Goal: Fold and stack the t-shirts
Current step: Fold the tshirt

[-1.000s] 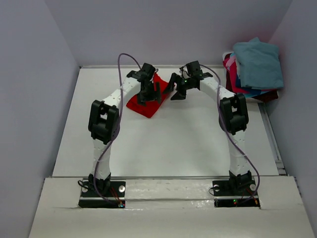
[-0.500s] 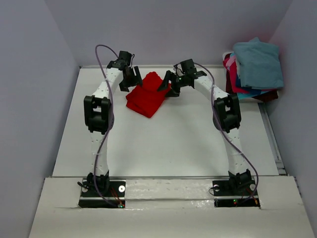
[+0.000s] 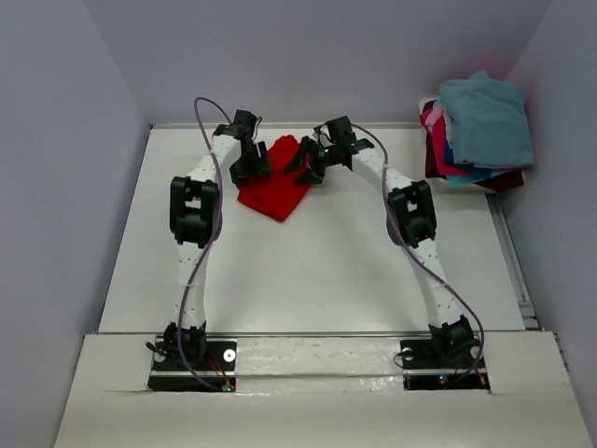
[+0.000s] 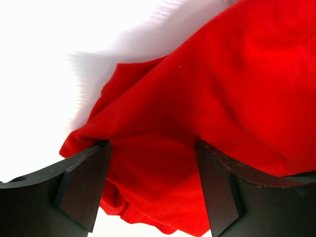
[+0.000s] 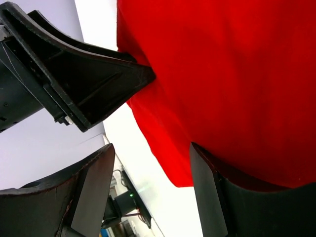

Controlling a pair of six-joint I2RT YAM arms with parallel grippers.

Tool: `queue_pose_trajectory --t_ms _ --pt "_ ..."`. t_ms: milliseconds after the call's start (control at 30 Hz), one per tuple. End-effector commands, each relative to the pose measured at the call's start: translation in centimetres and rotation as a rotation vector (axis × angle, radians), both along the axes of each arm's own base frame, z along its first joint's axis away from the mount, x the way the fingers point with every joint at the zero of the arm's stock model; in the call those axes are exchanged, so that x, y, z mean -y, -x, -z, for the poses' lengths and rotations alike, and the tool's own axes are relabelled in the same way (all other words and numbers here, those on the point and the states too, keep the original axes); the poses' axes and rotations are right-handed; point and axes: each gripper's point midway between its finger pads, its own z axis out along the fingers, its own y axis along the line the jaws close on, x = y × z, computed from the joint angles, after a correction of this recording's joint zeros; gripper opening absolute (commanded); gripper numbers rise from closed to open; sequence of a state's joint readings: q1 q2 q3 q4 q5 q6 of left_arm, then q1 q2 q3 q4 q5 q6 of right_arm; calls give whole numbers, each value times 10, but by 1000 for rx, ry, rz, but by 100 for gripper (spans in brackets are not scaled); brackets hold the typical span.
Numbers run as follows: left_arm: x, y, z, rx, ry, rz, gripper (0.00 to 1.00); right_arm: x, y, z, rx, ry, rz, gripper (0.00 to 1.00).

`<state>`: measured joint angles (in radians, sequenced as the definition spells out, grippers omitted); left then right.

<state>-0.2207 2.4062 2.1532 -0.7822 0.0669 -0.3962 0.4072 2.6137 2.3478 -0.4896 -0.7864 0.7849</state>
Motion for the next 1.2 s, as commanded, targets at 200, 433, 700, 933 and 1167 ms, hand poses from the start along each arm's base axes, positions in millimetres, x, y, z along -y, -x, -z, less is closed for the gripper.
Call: queue_pose_trajectory --t_ms 200,433,700,933,1167 --pt "-17 59 29 -148 -34 -9 79 -1 19 29 -89 3 -34 68" --pt "32 135 48 -271 31 119 75 18 45 42 -135 112 -54 69" --pt "74 184 36 -291 55 234 75 36 75 40 -170 182 -80 70" --pt "71 222 29 -311 47 265 74 58 102 27 -164 266 -109 70" --pt "67 243 25 -314 86 253 74 73 112 22 -145 335 -88 70"
